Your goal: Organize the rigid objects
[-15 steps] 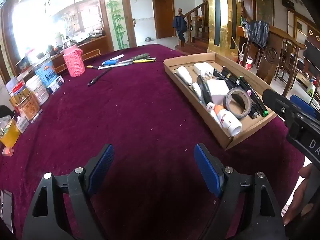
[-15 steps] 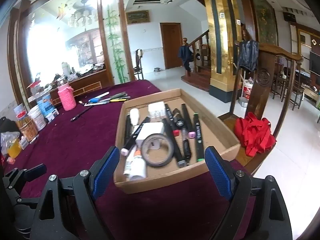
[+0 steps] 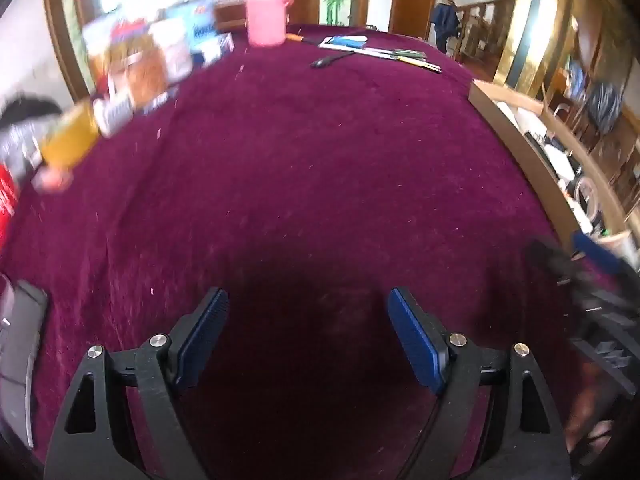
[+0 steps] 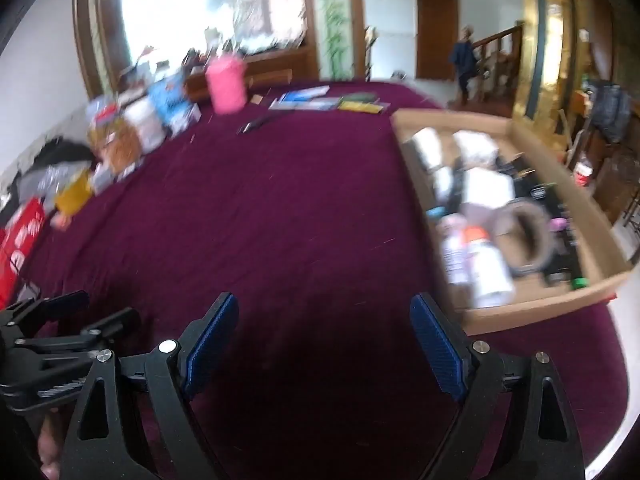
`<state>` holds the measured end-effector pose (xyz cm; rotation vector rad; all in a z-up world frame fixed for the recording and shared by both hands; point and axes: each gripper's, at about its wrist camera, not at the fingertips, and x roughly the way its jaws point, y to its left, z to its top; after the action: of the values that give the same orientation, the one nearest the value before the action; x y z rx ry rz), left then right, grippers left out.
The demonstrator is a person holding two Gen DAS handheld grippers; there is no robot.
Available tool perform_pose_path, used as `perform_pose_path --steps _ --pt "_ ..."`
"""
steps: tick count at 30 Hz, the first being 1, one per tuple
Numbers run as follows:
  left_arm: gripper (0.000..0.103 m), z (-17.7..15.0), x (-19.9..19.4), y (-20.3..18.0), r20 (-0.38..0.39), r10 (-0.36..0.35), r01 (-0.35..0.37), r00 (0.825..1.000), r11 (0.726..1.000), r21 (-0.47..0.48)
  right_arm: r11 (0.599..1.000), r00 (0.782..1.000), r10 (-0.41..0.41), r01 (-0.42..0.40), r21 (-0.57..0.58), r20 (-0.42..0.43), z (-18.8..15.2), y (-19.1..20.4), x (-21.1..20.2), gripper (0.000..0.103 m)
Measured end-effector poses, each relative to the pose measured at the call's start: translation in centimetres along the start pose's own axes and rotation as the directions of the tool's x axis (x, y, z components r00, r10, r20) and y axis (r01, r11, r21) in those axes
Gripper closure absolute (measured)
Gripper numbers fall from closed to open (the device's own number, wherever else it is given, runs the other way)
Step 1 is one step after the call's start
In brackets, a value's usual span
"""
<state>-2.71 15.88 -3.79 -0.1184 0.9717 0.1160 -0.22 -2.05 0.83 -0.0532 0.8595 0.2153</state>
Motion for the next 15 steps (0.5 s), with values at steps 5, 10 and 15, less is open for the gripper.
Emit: perform_pose_path --steps 5,10,15 --pt "0.019 -0.3 0.6 1.3 -0.06 0.051 -0.049 0.997 0.998 0.031 0.999 0.994 -0.024 0.021 -0.031 -0.11 0.9 2.6 2.4 0.019" --pt "0.012 -1.0 0.3 2.4 -0.049 0.024 -0.022 0.998 0.999 0.041 0.999 0.981 -0.037 0.031 -0.039 -0.19 1.1 3.6 4.0 0.018" --pt "0.0 0.4 1.6 3.4 -0.075 0.014 -0.01 0.997 0.999 0.049 0.999 0.974 -0.025 0.02 -0.025 -0.223 1.5 4.2 5.0 0.001"
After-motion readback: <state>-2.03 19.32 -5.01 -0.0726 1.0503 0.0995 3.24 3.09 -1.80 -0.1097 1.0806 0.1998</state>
